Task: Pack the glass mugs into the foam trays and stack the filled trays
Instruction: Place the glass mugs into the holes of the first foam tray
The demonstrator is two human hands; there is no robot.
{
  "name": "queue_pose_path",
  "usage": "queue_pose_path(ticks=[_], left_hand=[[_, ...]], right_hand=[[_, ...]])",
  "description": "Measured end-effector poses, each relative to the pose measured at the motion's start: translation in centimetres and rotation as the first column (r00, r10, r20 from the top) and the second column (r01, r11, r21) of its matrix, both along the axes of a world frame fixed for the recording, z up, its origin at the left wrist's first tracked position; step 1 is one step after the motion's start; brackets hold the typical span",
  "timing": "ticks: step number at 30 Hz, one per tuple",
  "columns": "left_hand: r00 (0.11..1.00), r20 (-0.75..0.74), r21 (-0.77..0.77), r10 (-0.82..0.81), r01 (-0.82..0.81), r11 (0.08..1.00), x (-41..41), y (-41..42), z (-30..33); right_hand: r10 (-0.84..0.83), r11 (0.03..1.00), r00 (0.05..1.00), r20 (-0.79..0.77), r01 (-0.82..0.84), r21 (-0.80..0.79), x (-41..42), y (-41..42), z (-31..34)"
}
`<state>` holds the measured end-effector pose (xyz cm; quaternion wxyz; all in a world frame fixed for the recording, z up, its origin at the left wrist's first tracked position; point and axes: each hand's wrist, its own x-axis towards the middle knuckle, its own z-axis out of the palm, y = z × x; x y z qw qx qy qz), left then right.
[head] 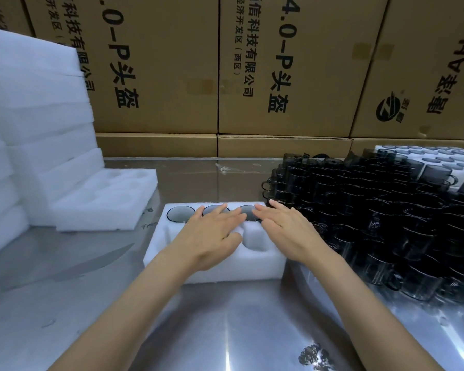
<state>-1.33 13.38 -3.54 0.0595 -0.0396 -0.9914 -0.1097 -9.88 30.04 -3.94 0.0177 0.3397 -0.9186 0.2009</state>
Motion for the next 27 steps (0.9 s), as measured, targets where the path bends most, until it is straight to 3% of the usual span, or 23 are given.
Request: queue_pose_path(ticks=[6, 8, 10, 12, 17, 22, 27], left_hand=[[1.0, -0.023, -0.022, 0.002, -0.003, 1.0, 0.3, 0.5, -0.1], [0.991, -0.13, -0.034, 0.027, -0.031, 0.999, 0.9, 1.0, -0.4], [0.933, -0.36, -0.079, 0.013, -0.045, 0.996, 1.7, 1.4, -0.5], [0.838, -0.544, -0.121, -0.042, -0.029, 0.992, 2.1, 1.5, -1.1], [0.803, -0.595, -0.115, -0.047, -0.026, 0.993, 2.3, 1.4, -1.2], [0.794, -0.607, -0.068, -0.015, -0.033, 0.997, 2.2, 1.4, -1.3], [0.802, -0.597, -0.034, -0.006, -0.017, 0.999, 2.4, 1.4, -1.2]], right_hand=[[-0.023, 1.0, 0.999, -0.022, 0.023, 0.006, 0.1, -0.1, -0.4], [-0.036, 0.999, 0.996, -0.08, 0.035, -0.013, 0.5, -0.2, -0.7], [-0.099, 0.99, 0.976, -0.192, 0.078, -0.114, 0.9, -0.1, -0.6], [-0.229, 0.958, 0.919, -0.321, 0.153, -0.244, 1.1, 0.4, 0.2], [-0.613, 0.787, 0.634, -0.471, 0.445, -0.427, 1.3, 2.9, 1.5], [-0.734, 0.671, 0.6, -0.318, 0.712, -0.207, 1.3, 4.9, 0.7], [-0.736, 0.658, 0.596, -0.321, 0.741, -0.134, 0.9, 5.2, 0.3]])
